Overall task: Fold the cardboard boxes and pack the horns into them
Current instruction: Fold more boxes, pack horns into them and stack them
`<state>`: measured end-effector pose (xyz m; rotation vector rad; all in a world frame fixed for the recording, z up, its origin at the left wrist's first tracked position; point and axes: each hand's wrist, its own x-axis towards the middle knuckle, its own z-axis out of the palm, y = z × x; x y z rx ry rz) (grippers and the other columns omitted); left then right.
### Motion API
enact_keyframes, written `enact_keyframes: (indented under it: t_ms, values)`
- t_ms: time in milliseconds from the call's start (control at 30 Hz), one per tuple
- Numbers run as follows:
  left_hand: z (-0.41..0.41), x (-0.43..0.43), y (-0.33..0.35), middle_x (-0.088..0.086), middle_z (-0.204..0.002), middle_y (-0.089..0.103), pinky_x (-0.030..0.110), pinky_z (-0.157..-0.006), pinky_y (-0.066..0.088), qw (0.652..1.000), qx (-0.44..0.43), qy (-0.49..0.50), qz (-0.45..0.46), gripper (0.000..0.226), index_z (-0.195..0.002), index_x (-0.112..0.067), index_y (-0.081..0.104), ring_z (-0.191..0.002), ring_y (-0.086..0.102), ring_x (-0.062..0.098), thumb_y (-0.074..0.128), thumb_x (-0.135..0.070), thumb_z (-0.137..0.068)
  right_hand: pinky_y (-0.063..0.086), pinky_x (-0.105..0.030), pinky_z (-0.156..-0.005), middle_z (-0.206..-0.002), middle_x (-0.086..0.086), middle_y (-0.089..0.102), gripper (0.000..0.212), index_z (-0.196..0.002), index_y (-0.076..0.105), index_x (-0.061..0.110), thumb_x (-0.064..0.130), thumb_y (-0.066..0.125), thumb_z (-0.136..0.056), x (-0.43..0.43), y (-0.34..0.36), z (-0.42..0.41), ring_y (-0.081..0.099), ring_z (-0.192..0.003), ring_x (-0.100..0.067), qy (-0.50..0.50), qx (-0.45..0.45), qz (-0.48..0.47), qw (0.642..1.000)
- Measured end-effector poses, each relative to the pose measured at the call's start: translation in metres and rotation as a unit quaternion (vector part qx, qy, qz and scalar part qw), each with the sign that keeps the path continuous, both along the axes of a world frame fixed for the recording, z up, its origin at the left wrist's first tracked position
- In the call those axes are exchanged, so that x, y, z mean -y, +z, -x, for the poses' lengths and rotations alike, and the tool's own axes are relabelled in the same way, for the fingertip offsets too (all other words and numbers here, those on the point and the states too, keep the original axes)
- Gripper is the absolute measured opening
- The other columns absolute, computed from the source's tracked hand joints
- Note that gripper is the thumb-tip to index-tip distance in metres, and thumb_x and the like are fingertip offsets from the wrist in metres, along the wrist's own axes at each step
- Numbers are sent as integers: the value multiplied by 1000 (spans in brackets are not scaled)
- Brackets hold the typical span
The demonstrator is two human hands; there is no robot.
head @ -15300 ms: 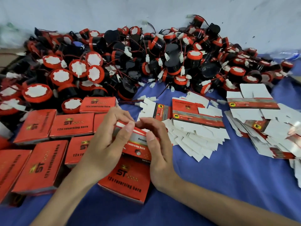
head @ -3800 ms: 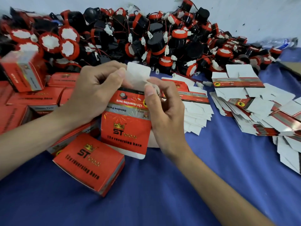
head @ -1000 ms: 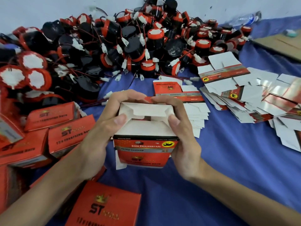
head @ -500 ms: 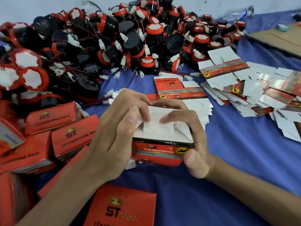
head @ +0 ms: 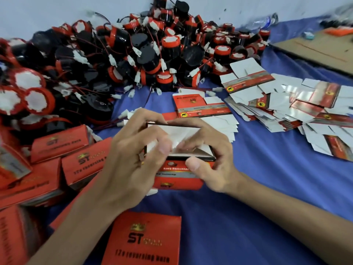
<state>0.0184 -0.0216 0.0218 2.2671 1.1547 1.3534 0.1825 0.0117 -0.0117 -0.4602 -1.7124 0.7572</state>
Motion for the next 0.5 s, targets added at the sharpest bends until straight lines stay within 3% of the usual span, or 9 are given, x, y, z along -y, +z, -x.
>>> enact_keyframes:
  t_ms: [133,233,300,367,500]
  values:
    - [-3,3,2,3,-103,53,25,-78,42,999,-25,32,16,41,-80,-9,56,-91,55,15,63,-49,-76,44,-30,-93,-122,-3,54,47,-112,49,7,51,48,-94,-2,0,-4,56,-111,-15,9,20,-12,1000]
    - [-6,0,1,-3,-111,49,22,-82,43,999,-29,28,14,63,-105,-10,51,-98,54,12,69,-57,-66,38,-24,-98,-130,14,47,49,-126,39,12,50,44,-96,-4,0,-8,50,-117,-7,29,4,-12,999]
    - [-6,-3,-4,-8,-124,39,11,-91,38,1000,-26,-1,2,74,-119,-19,44,-114,46,1,71,-59,-63,38,-30,-97,-129,5,47,50,-132,33,16,50,44,-96,-3,0,-8,50,-116,-14,37,-20,10,999]
    - [-4,-7,-11,-10,-132,30,12,-101,33,999,-38,-12,-35,82,-126,-24,39,-127,37,0,75,-59,-61,38,-33,-97,-128,-1,48,49,-133,33,16,48,44,-97,-1,0,-7,51,-116,-20,49,-32,31,998]
    - [-5,-17,-22,-11,-137,30,19,-104,36,993,-11,-9,-118,84,-126,-23,39,-130,40,9,82,-56,-63,38,-32,-97,-130,12,49,45,-136,35,28,48,44,-97,1,-1,-6,51,-118,-15,68,-43,32,996]
